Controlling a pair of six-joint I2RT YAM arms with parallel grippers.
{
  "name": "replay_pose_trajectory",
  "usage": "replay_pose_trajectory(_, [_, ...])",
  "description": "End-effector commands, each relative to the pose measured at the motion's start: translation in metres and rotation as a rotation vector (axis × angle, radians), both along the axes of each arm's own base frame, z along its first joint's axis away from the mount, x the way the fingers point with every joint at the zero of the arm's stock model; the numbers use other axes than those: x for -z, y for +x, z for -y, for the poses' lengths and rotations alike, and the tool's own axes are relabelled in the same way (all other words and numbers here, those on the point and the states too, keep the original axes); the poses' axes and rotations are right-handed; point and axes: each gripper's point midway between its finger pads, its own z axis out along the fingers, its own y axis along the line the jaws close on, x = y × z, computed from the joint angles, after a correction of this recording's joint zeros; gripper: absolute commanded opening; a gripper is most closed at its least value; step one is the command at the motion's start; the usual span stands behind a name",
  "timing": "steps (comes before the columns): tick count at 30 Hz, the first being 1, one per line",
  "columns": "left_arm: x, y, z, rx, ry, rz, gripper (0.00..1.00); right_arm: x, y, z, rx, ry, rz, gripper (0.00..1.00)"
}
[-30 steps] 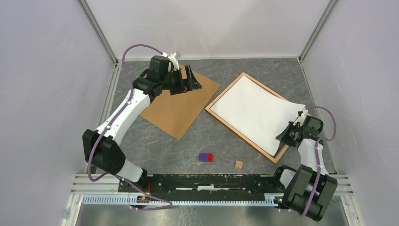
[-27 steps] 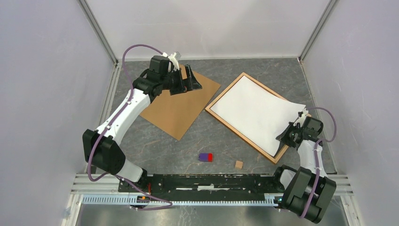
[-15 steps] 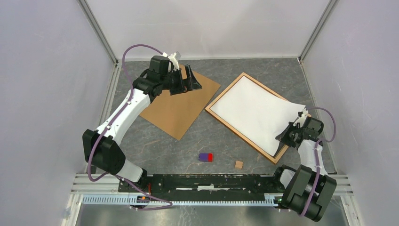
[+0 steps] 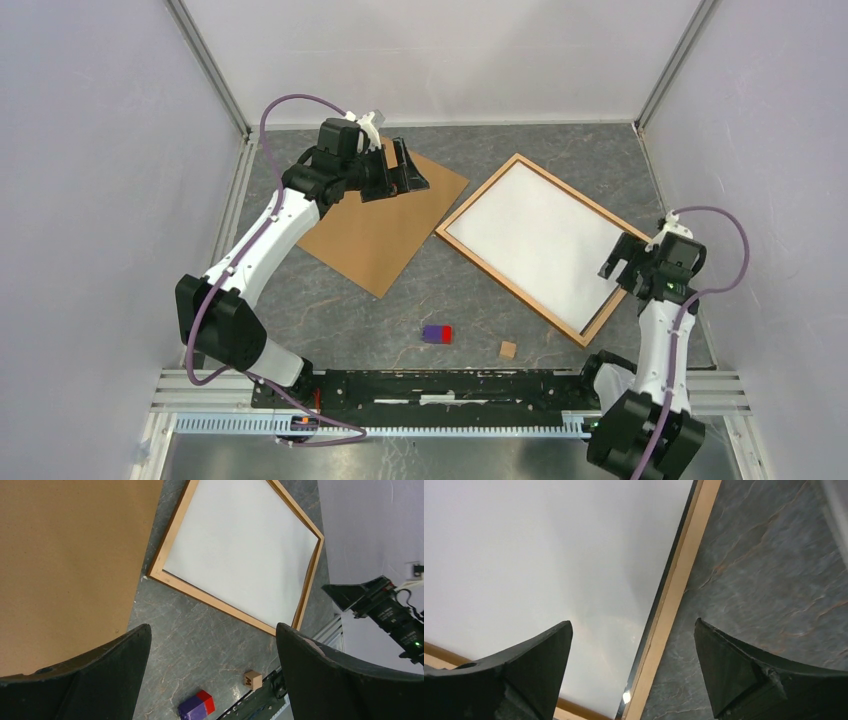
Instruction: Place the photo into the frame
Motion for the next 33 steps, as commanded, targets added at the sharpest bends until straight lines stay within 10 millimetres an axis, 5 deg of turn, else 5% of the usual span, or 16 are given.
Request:
replay_pose_trajectory(1, [-0.004,0.005,-0.003,0.010,0.032,0.070,1.00,-0.045,0.015,0.001,-0.060,-0.138,0.121,0.98])
replay_pose_trajectory(9, [0.010,0.014,-0.038,-0.106,0.203,0.081,1.00,-0.046,0.060,-0.122,-0.492,0.107,0.270,0.98])
replay_pose_trajectory(15, [0.045,0.023,-0.117,-0.322,0.218,-0.111,1.00,-0.048,0.071,-0.206,-0.631,0.268,0.313,0.98])
replay_pose_trajectory(20, [0.081,0.055,-0.201,-0.590,-0.032,-0.224,1.00,-0.051,0.073,-0.282,-0.628,0.507,0.327,0.98])
replay_pose_trajectory(23, [0.085,0.078,-0.225,-0.622,-0.049,-0.183,1.00,-0.049,0.076,-0.318,-0.609,0.575,0.329,0.98])
replay_pose_trajectory(28, [0.105,0.112,-0.267,-0.649,0.184,-0.145,1.00,-0.042,0.081,-0.379,-0.598,0.666,0.262,0.98])
replay_pose_trajectory(33, [0.140,0.131,-0.277,-0.587,0.235,-0.253,1.00,-0.016,0.082,-0.415,-0.540,0.748,0.174,0.98])
